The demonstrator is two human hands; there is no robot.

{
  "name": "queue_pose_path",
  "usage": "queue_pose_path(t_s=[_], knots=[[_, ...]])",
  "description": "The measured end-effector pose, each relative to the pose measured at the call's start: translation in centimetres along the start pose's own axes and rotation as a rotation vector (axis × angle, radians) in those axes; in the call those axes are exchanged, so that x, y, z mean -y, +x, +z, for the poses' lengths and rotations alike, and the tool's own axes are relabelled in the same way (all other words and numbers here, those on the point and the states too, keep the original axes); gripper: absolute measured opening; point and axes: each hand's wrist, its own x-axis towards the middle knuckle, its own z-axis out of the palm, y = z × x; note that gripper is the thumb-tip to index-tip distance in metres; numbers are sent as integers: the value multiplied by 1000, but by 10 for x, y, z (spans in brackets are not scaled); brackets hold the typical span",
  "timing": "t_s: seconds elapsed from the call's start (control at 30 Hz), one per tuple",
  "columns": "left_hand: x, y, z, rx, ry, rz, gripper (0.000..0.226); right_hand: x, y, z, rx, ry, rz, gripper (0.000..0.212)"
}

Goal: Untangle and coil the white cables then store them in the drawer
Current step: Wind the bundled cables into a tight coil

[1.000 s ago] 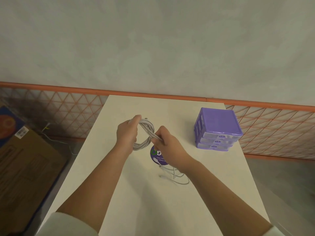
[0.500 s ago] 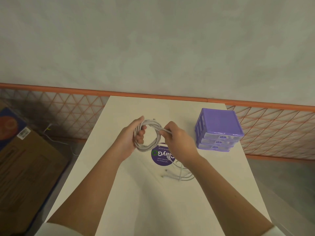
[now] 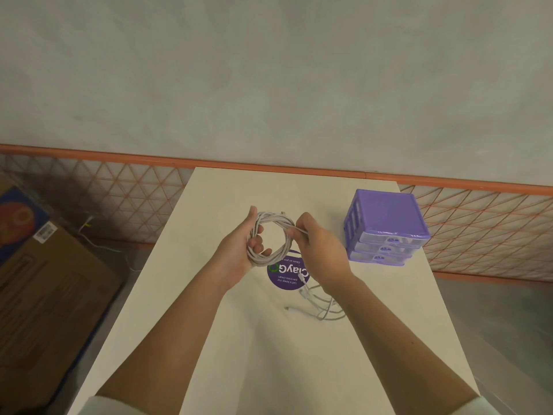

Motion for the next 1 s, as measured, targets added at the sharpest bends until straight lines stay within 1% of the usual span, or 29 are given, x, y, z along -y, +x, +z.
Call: queue_pose_path(t_s=[0.07,0.17,0.23,0.37,0.43,0.5,0.57,0.7,0.8,0.87,0.93,1.0], knots=[[4,1,-1,-36,64,17,41,-1,0,-1,9,-31,-30,19],[7,1,-2,-49,128,12,45,-4,0,-3,4,-65,-45,21],[6,0,-1,-32,130,13,46,-5,1,-6,-4,-61,-35,23],[2,0,-6,23,182,-31,46,-5,1,-9,-33,65,36,30],[-2,-1,-9,73,184,-86,48,-5,-2,-5,-49,42,4,27],[-5,-1,-9,85,154,-123,47,-4,-6,0,-44,28,-32,24],[-6,0,-6,53,113,-133,45,-3,-9,5,-25,52,-32,25],[-2,1,1,-95,63,-43,48,0,-8,6,55,49,-25,25],[-2,1,5,-172,100,14,46,1,-6,5,79,16,-56,25],[-2,2,5,-197,151,36,45,-1,-4,3,80,61,-18,29],[-3,1,1,-162,212,33,46,-3,-1,1,88,72,31,38],[-4,0,-4,-76,280,-29,45,-9,2,1,107,40,29,36]])
